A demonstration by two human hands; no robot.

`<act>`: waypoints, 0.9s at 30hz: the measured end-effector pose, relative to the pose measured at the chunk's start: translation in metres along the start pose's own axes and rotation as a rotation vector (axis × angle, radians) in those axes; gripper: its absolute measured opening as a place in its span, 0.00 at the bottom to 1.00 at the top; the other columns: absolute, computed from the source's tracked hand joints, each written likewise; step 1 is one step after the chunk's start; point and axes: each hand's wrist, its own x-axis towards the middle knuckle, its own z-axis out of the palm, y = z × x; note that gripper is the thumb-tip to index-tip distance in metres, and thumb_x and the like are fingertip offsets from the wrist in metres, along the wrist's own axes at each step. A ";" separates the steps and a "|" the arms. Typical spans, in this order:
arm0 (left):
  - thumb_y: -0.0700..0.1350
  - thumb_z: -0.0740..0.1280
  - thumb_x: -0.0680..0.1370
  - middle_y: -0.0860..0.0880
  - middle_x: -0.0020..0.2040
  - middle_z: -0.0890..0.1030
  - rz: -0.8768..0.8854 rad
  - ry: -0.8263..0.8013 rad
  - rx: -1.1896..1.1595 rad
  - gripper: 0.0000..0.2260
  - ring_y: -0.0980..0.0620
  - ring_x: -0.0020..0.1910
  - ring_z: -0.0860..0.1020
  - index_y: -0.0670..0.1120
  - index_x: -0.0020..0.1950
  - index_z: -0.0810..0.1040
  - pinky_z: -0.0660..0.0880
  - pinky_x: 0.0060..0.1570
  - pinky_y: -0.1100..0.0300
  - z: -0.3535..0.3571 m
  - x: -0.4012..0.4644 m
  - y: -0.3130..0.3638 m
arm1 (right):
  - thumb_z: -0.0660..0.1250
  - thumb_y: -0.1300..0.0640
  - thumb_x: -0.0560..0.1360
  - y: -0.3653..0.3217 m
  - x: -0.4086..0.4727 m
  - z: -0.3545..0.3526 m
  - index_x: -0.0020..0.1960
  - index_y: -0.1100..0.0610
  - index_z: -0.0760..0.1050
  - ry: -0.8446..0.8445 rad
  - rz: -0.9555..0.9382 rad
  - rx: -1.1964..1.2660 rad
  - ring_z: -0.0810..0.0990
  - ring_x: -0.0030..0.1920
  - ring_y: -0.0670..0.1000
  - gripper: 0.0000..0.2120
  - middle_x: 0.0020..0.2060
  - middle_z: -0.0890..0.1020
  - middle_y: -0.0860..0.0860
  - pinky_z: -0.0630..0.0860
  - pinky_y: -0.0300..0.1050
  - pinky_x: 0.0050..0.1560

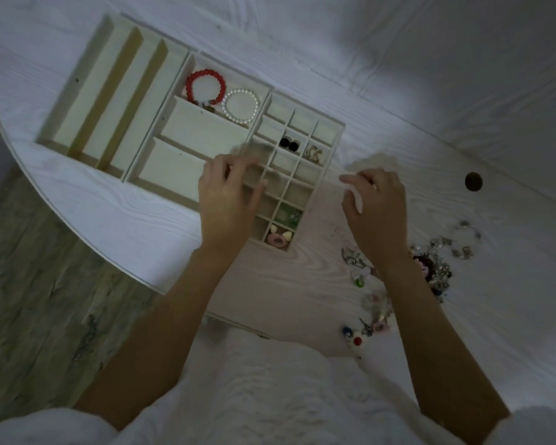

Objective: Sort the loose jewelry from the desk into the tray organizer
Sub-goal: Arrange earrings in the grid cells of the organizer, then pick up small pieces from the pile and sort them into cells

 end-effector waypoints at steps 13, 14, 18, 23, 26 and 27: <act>0.44 0.63 0.75 0.45 0.50 0.79 0.258 -0.244 0.229 0.15 0.43 0.46 0.74 0.46 0.60 0.80 0.66 0.45 0.54 0.031 -0.061 0.027 | 0.65 0.61 0.76 0.025 -0.125 -0.003 0.64 0.62 0.71 -0.346 0.271 0.115 0.76 0.47 0.58 0.17 0.56 0.73 0.60 0.71 0.44 0.40; 0.43 0.63 0.74 0.45 0.50 0.79 0.260 -0.235 0.247 0.16 0.43 0.46 0.74 0.46 0.60 0.79 0.66 0.45 0.53 0.032 -0.062 0.029 | 0.66 0.63 0.75 0.024 -0.121 0.000 0.63 0.63 0.72 -0.321 0.272 0.146 0.76 0.46 0.58 0.17 0.54 0.73 0.60 0.70 0.43 0.41; 0.43 0.59 0.73 0.44 0.53 0.79 0.222 -0.243 0.324 0.20 0.42 0.48 0.72 0.46 0.63 0.77 0.63 0.47 0.53 0.033 -0.069 0.038 | 0.67 0.66 0.73 0.031 -0.104 0.003 0.60 0.66 0.73 -0.258 0.287 0.225 0.75 0.48 0.59 0.16 0.53 0.73 0.62 0.68 0.42 0.47; 0.39 0.64 0.72 0.44 0.54 0.78 0.196 -0.241 0.347 0.23 0.44 0.51 0.68 0.48 0.68 0.74 0.60 0.46 0.54 0.031 -0.075 0.043 | 0.63 0.55 0.77 0.057 -0.100 -0.004 0.61 0.63 0.73 -0.279 0.137 0.148 0.72 0.55 0.57 0.16 0.58 0.72 0.60 0.73 0.50 0.56; 0.37 0.63 0.74 0.45 0.54 0.78 0.195 -0.208 0.369 0.22 0.42 0.51 0.71 0.49 0.67 0.74 0.60 0.46 0.54 0.033 -0.079 0.043 | 0.64 0.56 0.76 0.054 -0.096 -0.006 0.56 0.61 0.77 -0.165 0.036 0.140 0.74 0.52 0.59 0.12 0.53 0.77 0.58 0.73 0.52 0.52; 0.37 0.62 0.74 0.45 0.54 0.78 0.185 -0.192 0.376 0.22 0.41 0.50 0.71 0.49 0.67 0.75 0.60 0.46 0.53 0.035 -0.079 0.043 | 0.66 0.58 0.74 0.050 -0.092 -0.004 0.53 0.61 0.79 -0.107 -0.015 0.123 0.75 0.49 0.59 0.10 0.49 0.79 0.58 0.73 0.51 0.49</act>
